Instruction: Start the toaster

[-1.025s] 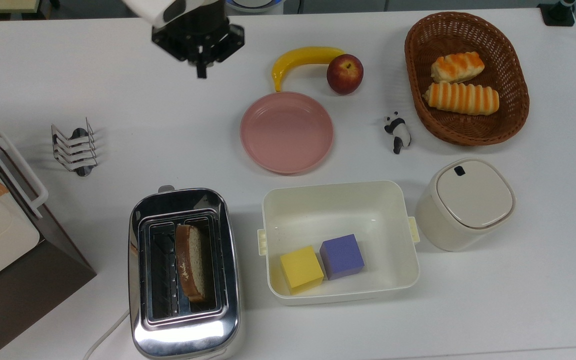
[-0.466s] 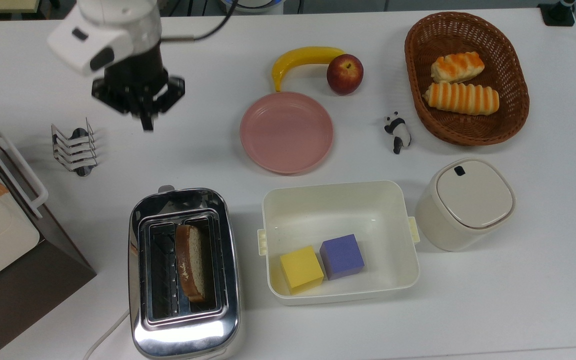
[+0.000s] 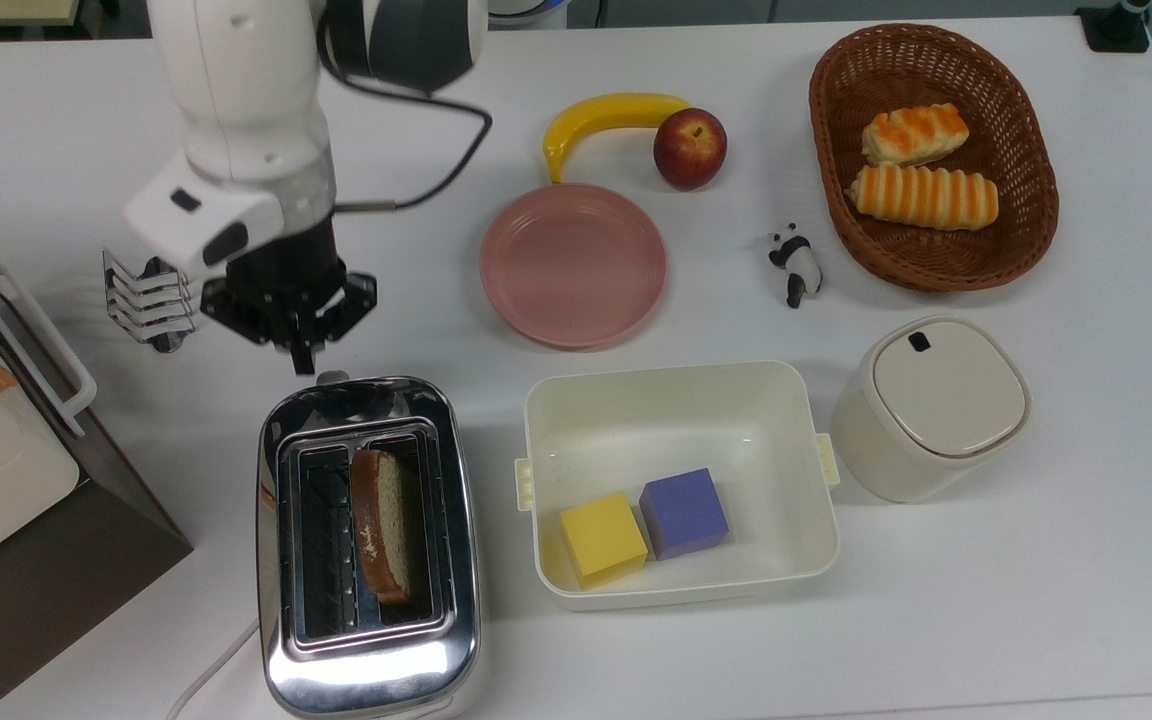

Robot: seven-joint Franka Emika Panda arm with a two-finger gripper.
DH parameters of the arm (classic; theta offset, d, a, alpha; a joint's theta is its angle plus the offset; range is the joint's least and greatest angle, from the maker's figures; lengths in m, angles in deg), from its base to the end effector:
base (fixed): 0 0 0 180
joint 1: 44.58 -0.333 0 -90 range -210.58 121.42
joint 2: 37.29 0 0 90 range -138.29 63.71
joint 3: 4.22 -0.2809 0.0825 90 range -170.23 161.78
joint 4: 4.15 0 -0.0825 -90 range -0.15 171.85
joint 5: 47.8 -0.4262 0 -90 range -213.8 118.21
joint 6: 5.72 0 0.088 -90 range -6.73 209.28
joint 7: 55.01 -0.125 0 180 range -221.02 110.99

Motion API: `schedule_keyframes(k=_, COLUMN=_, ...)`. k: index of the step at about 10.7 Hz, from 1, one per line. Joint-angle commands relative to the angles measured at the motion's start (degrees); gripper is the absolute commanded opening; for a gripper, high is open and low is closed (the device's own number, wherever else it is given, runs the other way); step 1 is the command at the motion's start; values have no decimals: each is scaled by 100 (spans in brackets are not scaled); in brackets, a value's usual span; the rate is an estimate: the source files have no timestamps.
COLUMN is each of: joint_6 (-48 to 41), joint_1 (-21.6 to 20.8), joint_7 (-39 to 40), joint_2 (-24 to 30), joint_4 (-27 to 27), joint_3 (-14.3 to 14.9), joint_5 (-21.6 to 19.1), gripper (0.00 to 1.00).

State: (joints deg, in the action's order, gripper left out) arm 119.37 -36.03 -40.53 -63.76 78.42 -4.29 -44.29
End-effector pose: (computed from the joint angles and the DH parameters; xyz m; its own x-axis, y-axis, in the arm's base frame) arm 0.7394 -0.1136 0.3909 0.9569 0.1439 0.2524 0.1154 -0.9855 0.1244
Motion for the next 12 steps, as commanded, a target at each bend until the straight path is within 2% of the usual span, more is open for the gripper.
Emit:
schedule_keyframes(k=1, joint_6=244, joint_1=-37, joint_7=63, joint_2=-148, joint_4=66, joint_3=16, joint_5=-96, gripper=0)
schedule_keyframes(k=8, joint_6=506, joint_1=-46, joint_7=28, joint_2=-763, joint_4=189, joint_3=16, joint_5=-70, gripper=0)
schedule_keyframes(k=12, joint_6=710, joint_1=-37, joint_7=11, joint_2=-764, joint_4=198, joint_3=16, joint_5=-96, gripper=0)
